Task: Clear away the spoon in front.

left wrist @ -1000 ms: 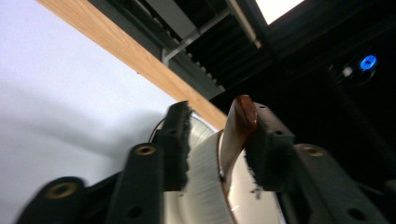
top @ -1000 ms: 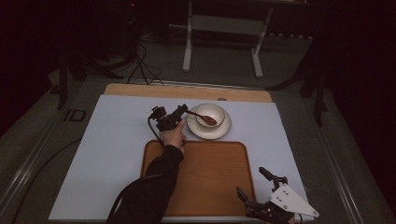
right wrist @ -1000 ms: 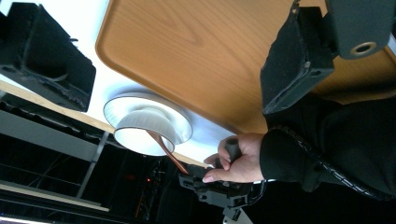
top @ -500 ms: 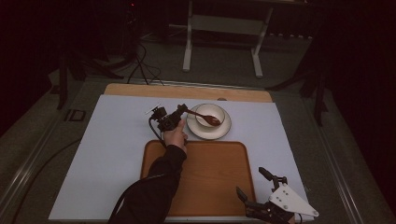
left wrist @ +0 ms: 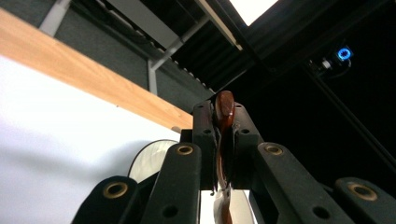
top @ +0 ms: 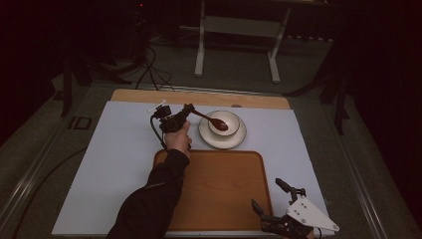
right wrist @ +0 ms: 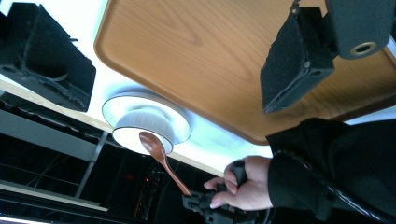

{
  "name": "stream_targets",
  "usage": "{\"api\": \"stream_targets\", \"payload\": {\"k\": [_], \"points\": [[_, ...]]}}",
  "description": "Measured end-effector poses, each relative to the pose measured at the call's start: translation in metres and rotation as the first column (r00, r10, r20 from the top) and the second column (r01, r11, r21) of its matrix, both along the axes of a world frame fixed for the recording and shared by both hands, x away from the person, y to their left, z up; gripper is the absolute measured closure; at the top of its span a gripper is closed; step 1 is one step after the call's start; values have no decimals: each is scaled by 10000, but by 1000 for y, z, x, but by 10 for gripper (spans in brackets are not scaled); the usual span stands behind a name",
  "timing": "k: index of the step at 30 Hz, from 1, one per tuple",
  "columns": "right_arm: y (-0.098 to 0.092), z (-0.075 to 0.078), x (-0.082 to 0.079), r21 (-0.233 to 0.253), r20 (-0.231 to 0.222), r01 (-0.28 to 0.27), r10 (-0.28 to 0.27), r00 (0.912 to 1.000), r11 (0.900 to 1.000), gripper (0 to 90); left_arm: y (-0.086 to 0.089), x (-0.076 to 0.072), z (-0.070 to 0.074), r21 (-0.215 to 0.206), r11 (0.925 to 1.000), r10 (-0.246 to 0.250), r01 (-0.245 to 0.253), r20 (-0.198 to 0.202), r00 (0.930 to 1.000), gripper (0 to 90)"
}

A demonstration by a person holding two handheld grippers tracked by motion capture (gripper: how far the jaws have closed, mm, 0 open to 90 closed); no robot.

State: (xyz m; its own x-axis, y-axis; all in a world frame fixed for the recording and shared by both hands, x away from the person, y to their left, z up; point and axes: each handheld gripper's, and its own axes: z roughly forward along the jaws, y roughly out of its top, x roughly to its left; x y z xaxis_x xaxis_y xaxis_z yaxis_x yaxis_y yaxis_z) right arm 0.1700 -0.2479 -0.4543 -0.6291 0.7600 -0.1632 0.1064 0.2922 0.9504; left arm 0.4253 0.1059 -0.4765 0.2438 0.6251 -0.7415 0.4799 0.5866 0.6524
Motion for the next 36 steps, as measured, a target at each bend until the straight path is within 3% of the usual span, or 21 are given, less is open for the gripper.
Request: {"api": "stream_targets", "payload": {"k": [5, 11, 17, 24, 28, 36], "points": [[0, 0, 0, -1, -11, 13, -13, 10000, 10000, 104, 13, -4, 17, 52, 9998, -218, 216, 234, 9995, 840], [0, 0, 0, 4, -8, 38, -38, 10000, 10000, 104, 26, -10, 39, 566, 9966, -632, 599, 582, 9963, 839], [1, 0, 1, -6, -36, 42, -42, 10000, 10000, 104, 38, -20, 62, 1169, 9879, -1113, 1019, 767, 9908, 840], [2, 0, 1, -8, -35, 33, -33, 10000, 10000, 104, 54, -34, 86, 1667, 9699, -1974, 1774, 1124, 9739, 840], [3, 0, 1, -25, -40, 10, -11, 10000, 10000, 104, 62, -41, 98, 2057, 9592, -2208, 1939, 1171, 9683, 840], [3, 0, 1, -2, -42, 43, -43, 10000, 10000, 104, 74, -53, 110, 2881, 9180, -3131, 2726, 1044, 9440, 840]]}}
